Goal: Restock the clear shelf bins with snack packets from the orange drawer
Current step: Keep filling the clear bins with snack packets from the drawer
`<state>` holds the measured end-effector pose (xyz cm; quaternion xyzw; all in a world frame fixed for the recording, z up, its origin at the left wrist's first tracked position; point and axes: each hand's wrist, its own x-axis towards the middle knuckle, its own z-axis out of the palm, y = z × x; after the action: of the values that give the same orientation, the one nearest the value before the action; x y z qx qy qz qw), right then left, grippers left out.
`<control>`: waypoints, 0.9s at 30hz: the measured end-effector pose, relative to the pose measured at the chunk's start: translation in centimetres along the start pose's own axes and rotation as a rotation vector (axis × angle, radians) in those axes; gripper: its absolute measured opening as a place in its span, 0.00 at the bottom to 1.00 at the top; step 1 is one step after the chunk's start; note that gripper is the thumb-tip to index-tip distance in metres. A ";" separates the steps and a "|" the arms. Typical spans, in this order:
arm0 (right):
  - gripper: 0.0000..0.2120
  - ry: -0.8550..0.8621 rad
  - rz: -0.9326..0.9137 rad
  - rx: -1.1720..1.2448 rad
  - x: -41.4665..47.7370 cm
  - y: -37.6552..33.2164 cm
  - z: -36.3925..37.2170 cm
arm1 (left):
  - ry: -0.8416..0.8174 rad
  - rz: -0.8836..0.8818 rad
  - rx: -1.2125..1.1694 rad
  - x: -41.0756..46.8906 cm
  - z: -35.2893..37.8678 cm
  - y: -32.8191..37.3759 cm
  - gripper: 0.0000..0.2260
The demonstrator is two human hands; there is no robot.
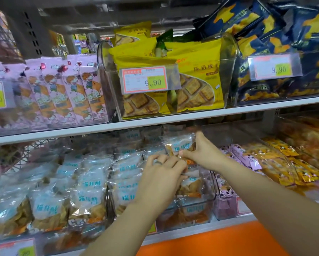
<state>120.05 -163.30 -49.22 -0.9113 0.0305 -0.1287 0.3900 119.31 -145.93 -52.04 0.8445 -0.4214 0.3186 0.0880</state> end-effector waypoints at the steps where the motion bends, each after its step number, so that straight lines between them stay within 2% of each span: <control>1: 0.22 -0.021 0.003 -0.047 0.5 0.3 -0.3 | 0.002 -0.008 0.009 0.4 0.0 0.2 0.05; 4: 0.32 -0.057 0.006 -0.215 2.2 1.6 -1.2 | -0.076 -0.043 0.004 1.8 0.1 1.0 0.09; 6: 0.31 -0.121 0.022 -0.263 3.2 2.8 -1.3 | -0.195 -0.078 -0.007 3.1 0.4 1.4 0.18; 7: 0.30 -0.141 0.013 -0.266 3.5 2.9 -1.3 | -0.224 -0.103 -0.004 3.6 0.7 1.4 0.18; 10: 0.24 -0.211 0.008 -0.126 3.6 2.8 -2.2 | -0.270 -0.118 0.046 5.0 1.7 0.8 0.11; 12: 0.22 -0.192 0.000 0.057 3.1 2.4 -3.1 | -0.260 -0.107 0.137 5.5 2.1 0.6 0.14; 14: 0.20 -0.098 -0.116 0.091 1.8 2.2 -3.5 | -0.274 -0.102 0.183 5.7 2.5 0.6 0.18; 16: 0.22 -0.077 -0.205 -0.039 -0.3 2.2 -3.2 | -0.237 -0.099 0.195 5.7 2.7 0.7 0.19; 18: 0.31 -0.147 -0.227 -0.226 -2.4 2.2 -2.5 | -0.155 -0.098 0.208 5.5 2.8 0.3 0.16; 20: 0.41 -0.200 -0.226 -0.489 -3.0 2.3 -1.7 | -0.122 -0.087 0.225 5.0 2.6 -0.1 0.19; 21: 0.44 -0.208 -0.218 -0.604 -3.0 2.3 -1.2 | -0.111 -0.085 0.223 4.6 2.2 -0.2 0.20; 27: 0.41 -0.056 -0.267 -0.805 -2.7 1.0 0.7 | -0.039 -0.157 0.172 -0.8 -3.0 -3.3 0.15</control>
<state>117.65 -163.06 -50.97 -0.9900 -0.0505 -0.1309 -0.0164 120.11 -142.07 -49.76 0.8855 -0.3265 0.3291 0.0316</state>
